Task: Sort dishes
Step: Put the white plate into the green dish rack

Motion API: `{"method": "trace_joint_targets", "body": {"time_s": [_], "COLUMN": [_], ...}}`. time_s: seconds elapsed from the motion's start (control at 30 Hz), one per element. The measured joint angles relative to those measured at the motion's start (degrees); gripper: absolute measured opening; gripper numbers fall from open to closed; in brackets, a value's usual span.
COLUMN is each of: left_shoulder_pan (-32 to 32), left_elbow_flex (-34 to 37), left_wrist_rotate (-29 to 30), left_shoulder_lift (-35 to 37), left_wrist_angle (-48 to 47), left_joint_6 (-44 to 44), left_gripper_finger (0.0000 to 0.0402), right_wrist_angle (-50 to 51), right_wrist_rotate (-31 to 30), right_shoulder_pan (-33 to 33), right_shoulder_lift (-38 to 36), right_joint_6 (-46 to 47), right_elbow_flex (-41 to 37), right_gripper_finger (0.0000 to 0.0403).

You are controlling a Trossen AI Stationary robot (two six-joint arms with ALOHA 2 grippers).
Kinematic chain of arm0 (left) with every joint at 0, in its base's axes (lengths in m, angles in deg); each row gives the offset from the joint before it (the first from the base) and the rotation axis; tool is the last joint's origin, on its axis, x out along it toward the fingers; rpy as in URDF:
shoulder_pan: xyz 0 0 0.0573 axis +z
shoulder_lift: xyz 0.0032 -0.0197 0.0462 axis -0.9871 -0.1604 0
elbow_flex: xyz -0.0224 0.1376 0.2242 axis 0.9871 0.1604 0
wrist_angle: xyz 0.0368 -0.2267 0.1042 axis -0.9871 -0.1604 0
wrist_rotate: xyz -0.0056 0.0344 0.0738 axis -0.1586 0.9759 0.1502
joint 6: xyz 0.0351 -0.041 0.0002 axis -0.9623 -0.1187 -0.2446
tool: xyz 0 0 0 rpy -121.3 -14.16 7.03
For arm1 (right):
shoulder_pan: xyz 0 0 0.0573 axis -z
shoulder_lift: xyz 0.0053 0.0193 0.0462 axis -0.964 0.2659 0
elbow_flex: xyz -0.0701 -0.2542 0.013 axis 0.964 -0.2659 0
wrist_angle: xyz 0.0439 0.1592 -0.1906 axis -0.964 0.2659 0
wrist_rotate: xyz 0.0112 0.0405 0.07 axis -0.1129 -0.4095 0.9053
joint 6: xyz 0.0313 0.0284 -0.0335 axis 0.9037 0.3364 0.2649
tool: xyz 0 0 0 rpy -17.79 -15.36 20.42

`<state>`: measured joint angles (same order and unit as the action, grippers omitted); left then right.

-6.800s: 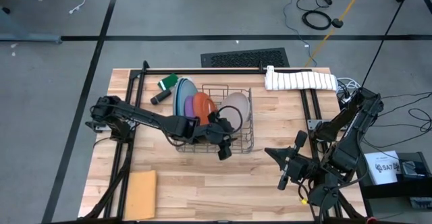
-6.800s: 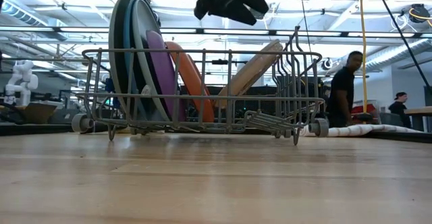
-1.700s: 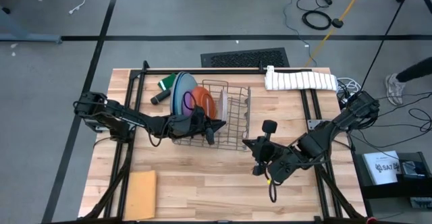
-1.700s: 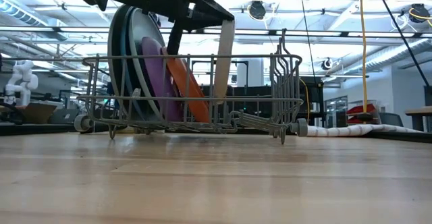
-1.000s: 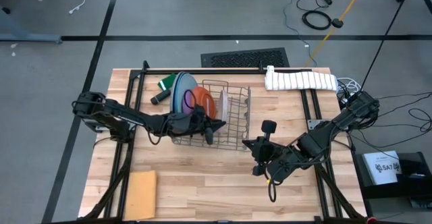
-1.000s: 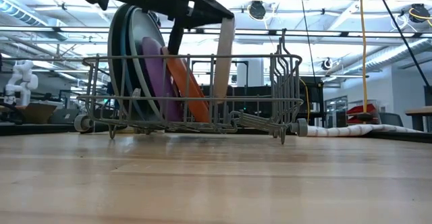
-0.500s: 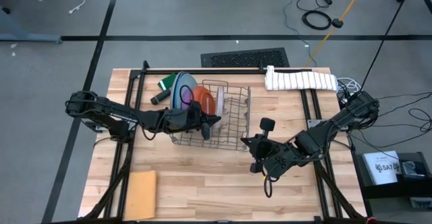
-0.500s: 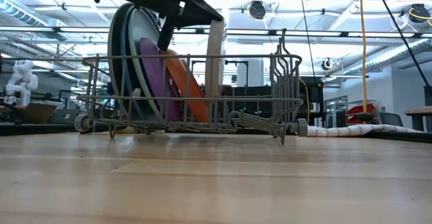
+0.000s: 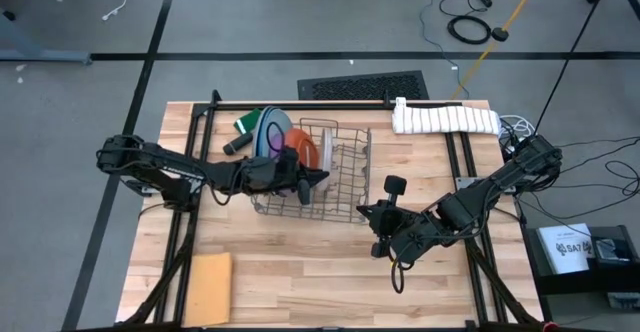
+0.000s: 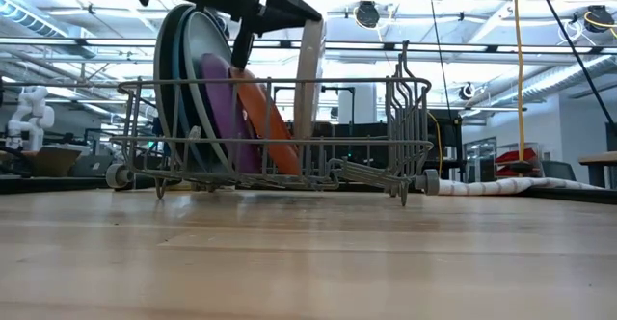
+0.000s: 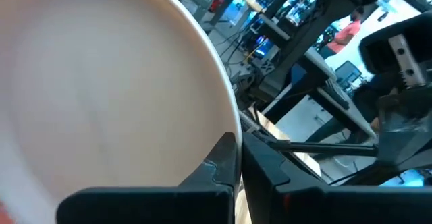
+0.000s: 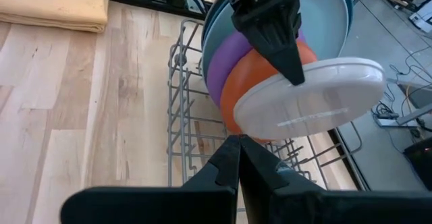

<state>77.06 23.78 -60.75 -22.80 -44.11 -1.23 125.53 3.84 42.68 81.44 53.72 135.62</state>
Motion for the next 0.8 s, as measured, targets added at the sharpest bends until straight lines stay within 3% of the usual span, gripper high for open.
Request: {"method": "trace_joint_targets", "body": {"time_s": [0.57, 0.8], "left_shoulder_pan": [0.38, 0.75], "left_elbow_flex": [0.0, -0.02], "left_wrist_rotate": [-4.0, -3.67], "left_shoulder_lift": [-2.36, -2.34], "left_wrist_angle": [4.85, 0.69], "left_joint_6": [1.19, 2.29], "left_gripper_finger": [0.0013, 0.0013], "right_wrist_angle": [0.02, 0.01], "right_wrist_rotate": [-0.03, -0.03], "right_shoulder_pan": [0.0, 0.0], "right_shoulder_lift": [0.0, 0.0], "right_joint_6": [-0.17, -0.1], "right_elbow_flex": [0.0, 0.0], "right_gripper_finger": [0.0, 0.0]}}
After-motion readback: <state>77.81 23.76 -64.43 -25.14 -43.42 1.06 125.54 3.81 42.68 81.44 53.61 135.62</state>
